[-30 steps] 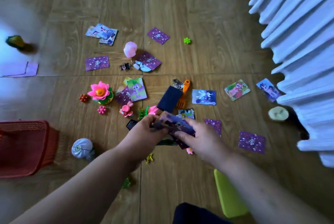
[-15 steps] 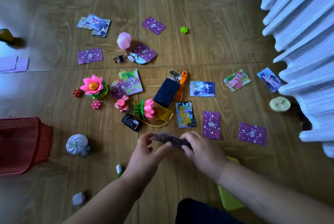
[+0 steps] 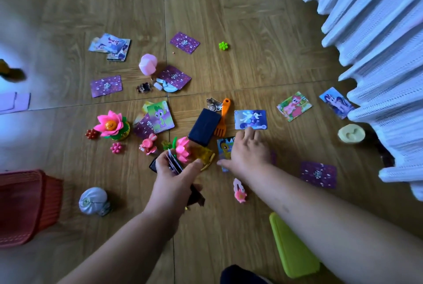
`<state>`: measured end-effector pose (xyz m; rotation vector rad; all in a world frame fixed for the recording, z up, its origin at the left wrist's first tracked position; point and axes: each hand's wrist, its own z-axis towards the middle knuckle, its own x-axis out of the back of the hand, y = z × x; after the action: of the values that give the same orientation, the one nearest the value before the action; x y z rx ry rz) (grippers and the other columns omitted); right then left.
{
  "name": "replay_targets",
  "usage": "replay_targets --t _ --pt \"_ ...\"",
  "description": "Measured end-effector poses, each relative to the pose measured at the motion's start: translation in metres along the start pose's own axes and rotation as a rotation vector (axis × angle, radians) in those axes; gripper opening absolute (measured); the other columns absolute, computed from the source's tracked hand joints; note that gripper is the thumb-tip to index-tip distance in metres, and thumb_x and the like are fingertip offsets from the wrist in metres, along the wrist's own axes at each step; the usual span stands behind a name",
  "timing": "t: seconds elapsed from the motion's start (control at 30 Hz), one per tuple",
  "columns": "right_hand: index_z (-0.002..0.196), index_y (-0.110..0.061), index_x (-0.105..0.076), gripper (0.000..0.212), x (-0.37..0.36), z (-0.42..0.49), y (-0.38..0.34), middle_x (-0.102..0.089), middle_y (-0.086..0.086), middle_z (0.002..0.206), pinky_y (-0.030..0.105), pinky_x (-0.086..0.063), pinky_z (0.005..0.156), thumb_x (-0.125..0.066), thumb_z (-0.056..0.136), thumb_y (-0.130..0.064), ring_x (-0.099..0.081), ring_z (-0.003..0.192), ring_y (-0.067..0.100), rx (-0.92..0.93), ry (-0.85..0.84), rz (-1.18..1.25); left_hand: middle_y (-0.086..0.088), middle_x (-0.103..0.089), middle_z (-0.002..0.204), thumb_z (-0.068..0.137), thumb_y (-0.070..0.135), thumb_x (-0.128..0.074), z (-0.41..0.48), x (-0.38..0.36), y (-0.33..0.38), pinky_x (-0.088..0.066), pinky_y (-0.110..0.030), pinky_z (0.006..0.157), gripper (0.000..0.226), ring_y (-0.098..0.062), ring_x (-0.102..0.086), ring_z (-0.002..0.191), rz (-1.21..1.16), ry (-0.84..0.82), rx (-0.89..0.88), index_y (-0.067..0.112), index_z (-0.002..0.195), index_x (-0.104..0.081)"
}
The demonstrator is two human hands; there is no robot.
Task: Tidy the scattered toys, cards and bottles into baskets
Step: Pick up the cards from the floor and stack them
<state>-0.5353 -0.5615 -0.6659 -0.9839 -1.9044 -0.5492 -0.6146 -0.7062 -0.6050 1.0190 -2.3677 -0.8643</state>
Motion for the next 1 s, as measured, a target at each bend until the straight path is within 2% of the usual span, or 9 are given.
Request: replay_targets --t 0.13,0.3,0.43,0.5,0.6,0.73,0.83,0.93,1.0 --pt "0.137 -0.007 -0.032 0.091 -0.001 0.015 0.0 -0.033 0.011 0.136 0.036 -0.038 0.097 -0.072 0.072 -0.057 -0.033 0.124 0.028 -0.035 -0.03 0.078 -0.004 -0.063 0.1 0.087 0.029 -0.071 0.005 -0.002 0.003 -0.057 -0.057 0.081 0.049 -0.021 -0.066 0.078 -0.007 -0.02 0.011 0.036 0.125 -0.042" --pt "0.131 -0.01 -0.033 0.075 0.004 0.015 0.021 -0.031 0.013 0.134 0.033 -0.038 0.095 -0.076 0.077 -0.04 -0.033 0.121 0.028 -0.028 -0.066 0.078 -0.007 -0.063 0.103 0.086 0.028 -0.071 0.011 -0.01 0.001 -0.056 -0.058 0.083 0.04 -0.026 -0.067 0.084 -0.007 -0.075 0.039 0.036 0.118 -0.047" --pt "0.135 -0.017 -0.027 0.084 0.003 0.017 0.025 -0.03 0.013 0.131 0.035 -0.041 0.091 -0.081 0.072 -0.031 -0.04 0.117 0.031 -0.021 -0.086 0.17 -0.008 -0.063 0.101 0.087 0.024 -0.07 0.013 -0.014 -0.002 -0.057 -0.058 0.08 0.035 -0.026 -0.067 0.08 -0.019 -0.09 0.036 0.037 0.114 -0.05" --pt "0.145 -0.016 -0.016 0.089 0.005 0.019 0.029 -0.041 0.015 0.13 0.034 -0.042 0.089 -0.075 0.078 -0.017 -0.048 0.115 0.031 0.084 -0.055 0.204 -0.009 -0.062 0.1 0.088 0.023 -0.07 0.012 -0.014 -0.003 -0.057 -0.055 0.078 0.034 -0.025 -0.066 0.08 -0.017 -0.093 0.032 0.039 0.111 -0.05" --pt "0.15 -0.013 -0.011 0.079 0.023 0.034 0.041 -0.057 0.015 0.124 0.035 -0.042 0.085 -0.059 0.088 -0.005 -0.052 0.114 0.032 0.201 0.048 0.174 -0.01 -0.062 0.101 0.089 0.021 -0.068 0.013 -0.018 -0.001 -0.058 -0.048 0.073 0.034 -0.025 -0.065 0.081 -0.012 -0.096 0.025 0.041 0.11 -0.05" --pt "0.132 -0.01 -0.034 0.064 0.045 0.067 0.047 -0.052 0.012 0.129 0.039 -0.039 0.093 -0.072 0.083 -0.021 -0.037 0.126 0.03 0.159 0.006 0.008 -0.007 -0.062 0.104 0.089 0.023 -0.068 0.015 -0.023 0.001 -0.059 -0.048 0.075 0.042 -0.028 -0.067 0.086 0.023 -0.106 0.016 0.037 0.122 -0.048" --pt "0.129 -0.009 -0.038 0.072 0.052 0.074 0.044 -0.044 0.01 0.137 0.044 -0.04 0.093 -0.08 0.075 -0.034 -0.031 0.131 0.03 0.074 -0.071 0.012 -0.007 -0.063 0.104 0.089 0.025 -0.069 0.017 -0.029 0.006 -0.057 -0.054 0.081 0.042 -0.027 -0.067 0.086 0.049 -0.114 -0.007 0.038 0.123 -0.048" --pt "0.128 -0.013 -0.04 0.076 0.05 0.067 0.047 -0.039 0.009 0.137 0.042 -0.036 0.097 -0.081 0.071 -0.043 -0.033 0.129 0.028 0.06 -0.062 -0.02 -0.008 -0.062 0.101 0.089 0.023 -0.069 0.021 -0.036 0.011 -0.057 -0.054 0.079 0.041 -0.025 -0.066 0.081 0.043 -0.114 -0.036 0.037 0.122 -0.049" --pt "0.123 -0.013 -0.042 0.07 0.041 0.064 0.05 -0.048 0.01 0.132 0.037 -0.037 0.096 -0.08 0.072 -0.04 -0.043 0.124 0.028 0.069 -0.058 0.058 -0.009 -0.061 0.098 0.089 0.021 -0.069 0.021 -0.04 0.013 -0.058 -0.053 0.077 0.039 -0.024 -0.065 0.078 0.038 -0.112 -0.047 0.036 0.119 -0.05"
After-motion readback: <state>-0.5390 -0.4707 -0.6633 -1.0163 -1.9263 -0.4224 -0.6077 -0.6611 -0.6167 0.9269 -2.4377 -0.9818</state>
